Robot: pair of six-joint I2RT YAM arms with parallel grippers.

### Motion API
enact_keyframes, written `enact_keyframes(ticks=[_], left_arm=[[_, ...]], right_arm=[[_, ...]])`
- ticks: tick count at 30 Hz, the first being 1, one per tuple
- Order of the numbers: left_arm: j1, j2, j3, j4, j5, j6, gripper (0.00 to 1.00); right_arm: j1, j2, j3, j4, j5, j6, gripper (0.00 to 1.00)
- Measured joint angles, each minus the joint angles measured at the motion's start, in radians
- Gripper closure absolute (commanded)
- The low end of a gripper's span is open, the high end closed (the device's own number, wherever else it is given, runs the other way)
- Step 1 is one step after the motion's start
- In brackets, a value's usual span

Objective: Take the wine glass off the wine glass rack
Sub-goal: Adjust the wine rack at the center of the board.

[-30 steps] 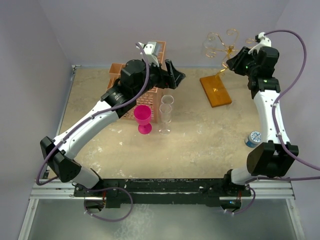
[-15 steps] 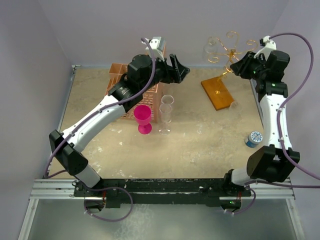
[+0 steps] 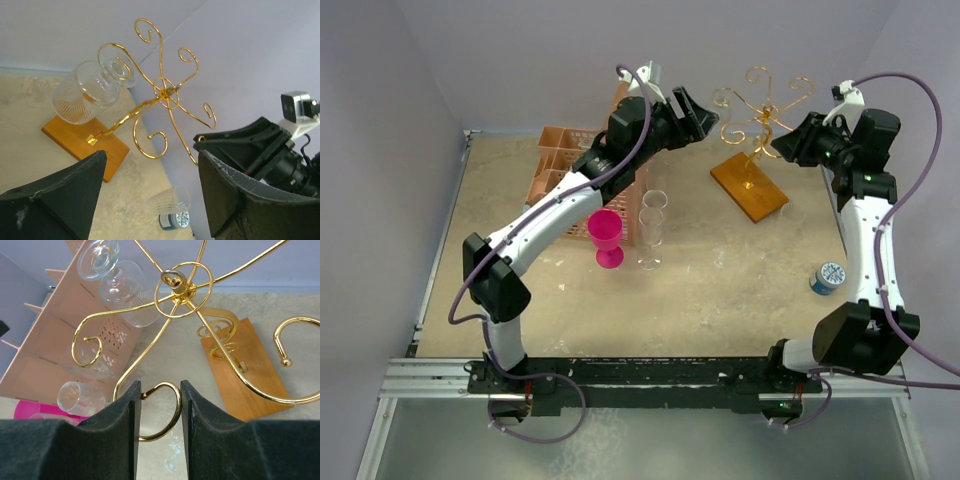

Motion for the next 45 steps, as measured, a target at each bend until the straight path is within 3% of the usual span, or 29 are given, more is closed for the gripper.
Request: enact_keyframes(ticks=[5, 8, 14, 28, 45], left_arm=[[0.0, 0.053, 0.037, 0.007, -0.083, -0.052, 0.28], [0.003, 0.085, 0.069, 0.016, -0.114, -0.076, 0.33], [0.011, 0.194, 0.176, 0.069, -0.114, -0.132, 0.43], [0.013, 0.359, 0.325, 0.103, -0.134, -0.294, 0.48], [0.026, 0.415, 0.385, 0.089, -0.21, -0.406, 0.53]], right_arm=[[-0.025, 0.006, 0.0, 0.001, -0.037, 0.013, 1.0], [-0.035, 0.01, 0.001, 0.006, -0.048, 0.017, 1.0], [-0.04, 0.01, 0.001, 0.01, -0.05, 0.023, 1.0], [-0.04, 0.01, 0.001, 0.008, -0.072, 0.023, 1.0], [-0.04, 0.01, 0.001, 0.008, -0.075, 0.023, 1.0]])
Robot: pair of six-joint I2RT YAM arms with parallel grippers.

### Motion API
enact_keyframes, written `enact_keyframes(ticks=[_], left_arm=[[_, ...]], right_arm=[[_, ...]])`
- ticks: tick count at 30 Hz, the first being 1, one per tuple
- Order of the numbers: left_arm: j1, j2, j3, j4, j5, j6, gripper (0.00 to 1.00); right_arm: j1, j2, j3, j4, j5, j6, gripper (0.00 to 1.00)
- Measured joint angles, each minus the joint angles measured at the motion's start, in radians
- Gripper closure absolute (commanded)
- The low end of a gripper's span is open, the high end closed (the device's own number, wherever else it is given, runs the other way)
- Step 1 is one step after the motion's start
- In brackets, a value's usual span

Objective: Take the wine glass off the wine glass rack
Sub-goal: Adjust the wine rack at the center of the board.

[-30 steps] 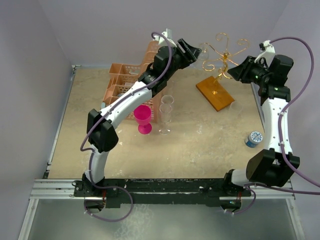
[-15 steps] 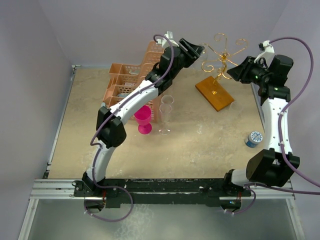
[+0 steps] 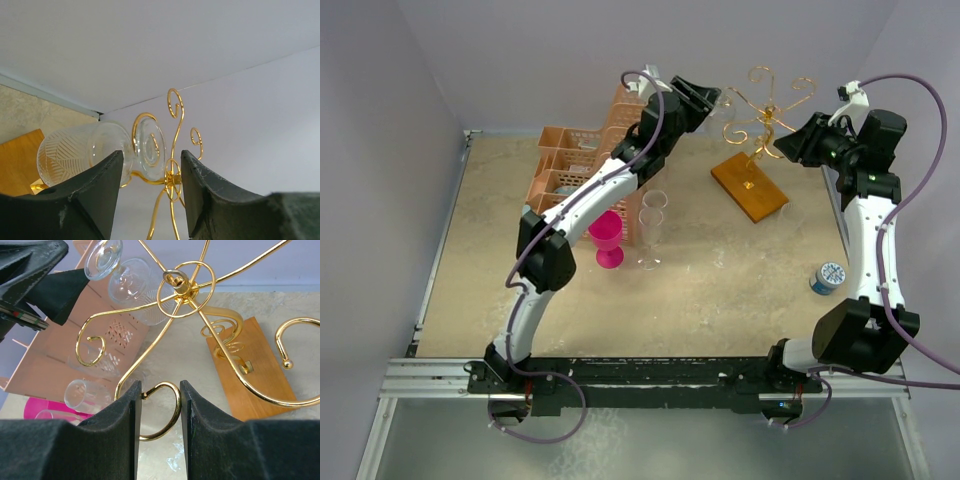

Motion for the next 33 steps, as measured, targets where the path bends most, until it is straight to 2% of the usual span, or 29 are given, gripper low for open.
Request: enact_keyframes(ticks=[5, 13, 24, 27, 30, 33], left_arm=[[0.0, 0.026, 0.016, -0.008, -0.003, -0.013, 0.54], [0.001, 0.037, 0.038, -0.008, -0.001, -0.031, 0.63], [0.003, 0.061, 0.059, 0.0, 0.006, -0.035, 0.66], [0.003, 0.068, 0.061, 0.001, 0.006, -0.039, 0.71], [0.003, 0.076, 0.064, 0.004, 0.008, -0.041, 0.83], [0.003, 0.077, 0.064, 0.006, 0.01, -0.042, 0.87]], right_arm=[[0.0, 0.0, 0.0, 0.0, -0.001, 0.0, 1.0], [0.0, 0.0, 0.0, 0.0, -0.003, 0.0, 1.0], [0.0, 0.0, 0.0, 0.0, -0.005, 0.0, 1.0], [0.0, 0.0, 0.0, 0.0, -0.007, 0.0, 1.0], [0.0, 0.0, 0.0, 0.0, -0.008, 0.0, 1.0], [0.0, 0.0, 0.0, 0.0, -0.01, 0.0, 1.0]])
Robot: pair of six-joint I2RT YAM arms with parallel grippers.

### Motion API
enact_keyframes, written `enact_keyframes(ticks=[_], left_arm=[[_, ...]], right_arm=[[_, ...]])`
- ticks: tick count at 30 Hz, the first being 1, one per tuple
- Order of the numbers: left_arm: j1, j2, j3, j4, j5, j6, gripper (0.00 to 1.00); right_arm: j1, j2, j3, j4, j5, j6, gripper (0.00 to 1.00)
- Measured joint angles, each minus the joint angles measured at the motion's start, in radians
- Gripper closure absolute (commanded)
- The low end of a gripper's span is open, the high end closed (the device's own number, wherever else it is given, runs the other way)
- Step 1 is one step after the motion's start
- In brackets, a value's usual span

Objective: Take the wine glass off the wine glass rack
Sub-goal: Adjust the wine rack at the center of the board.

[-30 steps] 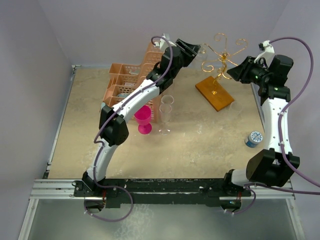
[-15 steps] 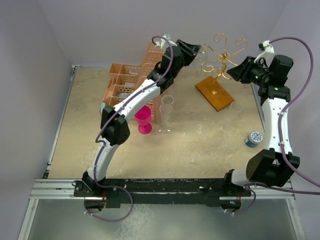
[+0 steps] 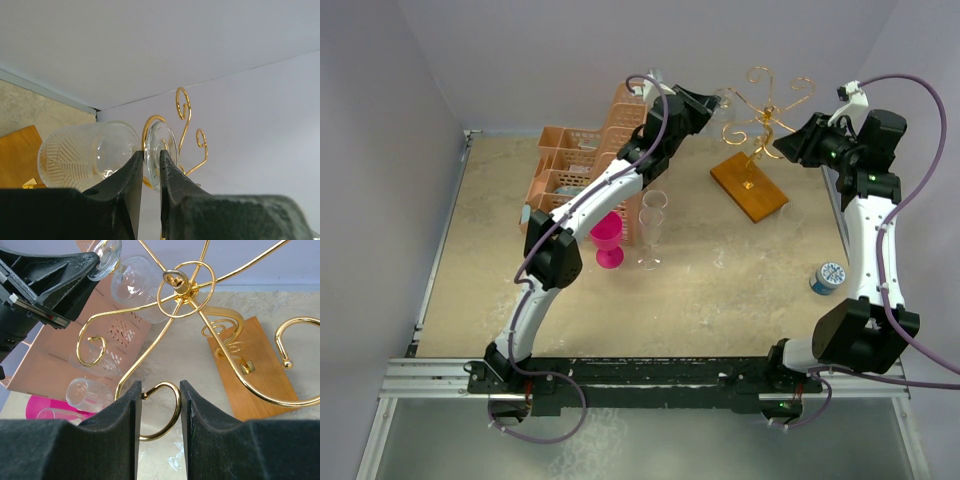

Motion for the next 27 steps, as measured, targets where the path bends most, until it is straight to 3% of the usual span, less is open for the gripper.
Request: enact_keyframes(ticks=[18, 27], left_arm=[[-0.001, -0.044, -0.054, -0.002, 0.008, 0.005, 0.97], [-0.024, -0.111, -0.106, -0.084, -0.016, 0.033, 1.0]], right_arm=[[0.0, -0.02, 0.0, -0.042, 0.004, 0.009, 1.0], [-0.005, -0.051, 0.004, -0.113, -0.016, 0.059, 1.0]])
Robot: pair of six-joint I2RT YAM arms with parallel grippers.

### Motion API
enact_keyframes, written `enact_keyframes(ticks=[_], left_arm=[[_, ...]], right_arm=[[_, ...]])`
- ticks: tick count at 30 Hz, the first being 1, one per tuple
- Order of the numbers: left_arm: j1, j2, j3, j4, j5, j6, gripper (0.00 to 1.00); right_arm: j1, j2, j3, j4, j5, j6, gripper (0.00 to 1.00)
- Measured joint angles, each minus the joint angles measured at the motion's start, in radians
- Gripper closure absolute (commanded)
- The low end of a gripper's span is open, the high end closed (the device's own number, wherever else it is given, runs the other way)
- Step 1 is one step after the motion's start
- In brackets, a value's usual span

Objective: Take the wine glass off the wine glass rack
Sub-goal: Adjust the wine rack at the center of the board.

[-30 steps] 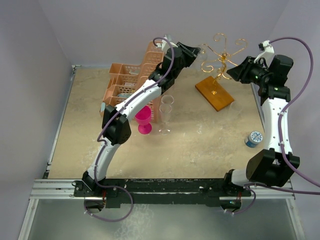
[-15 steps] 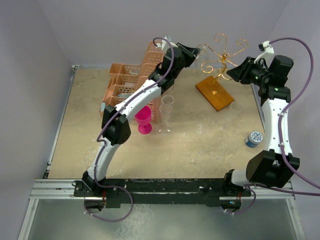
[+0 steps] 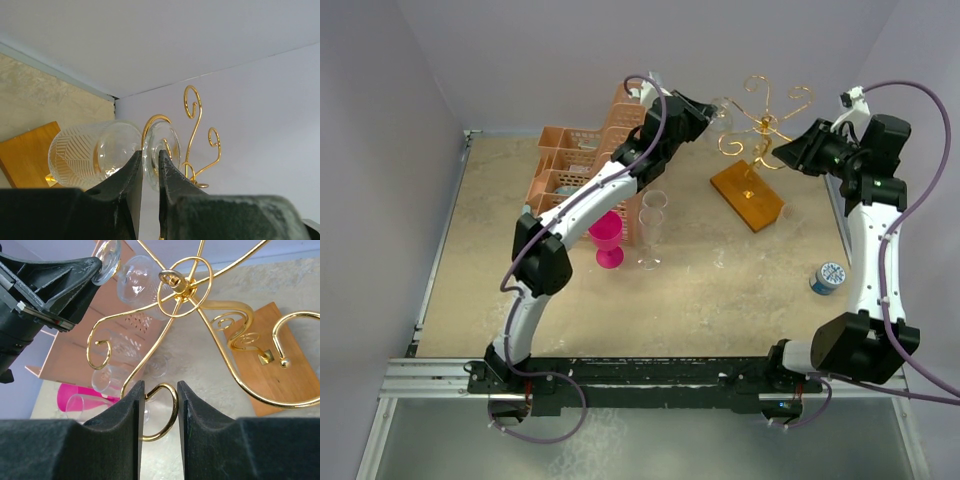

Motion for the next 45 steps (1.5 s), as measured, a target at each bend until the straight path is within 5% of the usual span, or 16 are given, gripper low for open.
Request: enact_keyframes(ticks=[11, 33, 45], left_arm=[[-0.006, -0.074, -0.056, -0.035, -0.036, 0.006, 0.99], [0.002, -0.101, -0.117, 0.018, -0.03, 0.012, 0.71], [0.001, -0.145, -0.148, 0.031, -0.023, 0.034, 0.74]], right_arm=[[-0.003, -0.005, -0.001, 0.002, -0.103, 0.085, 1.0], [-0.003, -0.008, -0.042, 0.079, -0.121, 0.07, 1.0], [-0.003, 0.0, -0.033, 0.074, -0.119, 0.053, 1.0]])
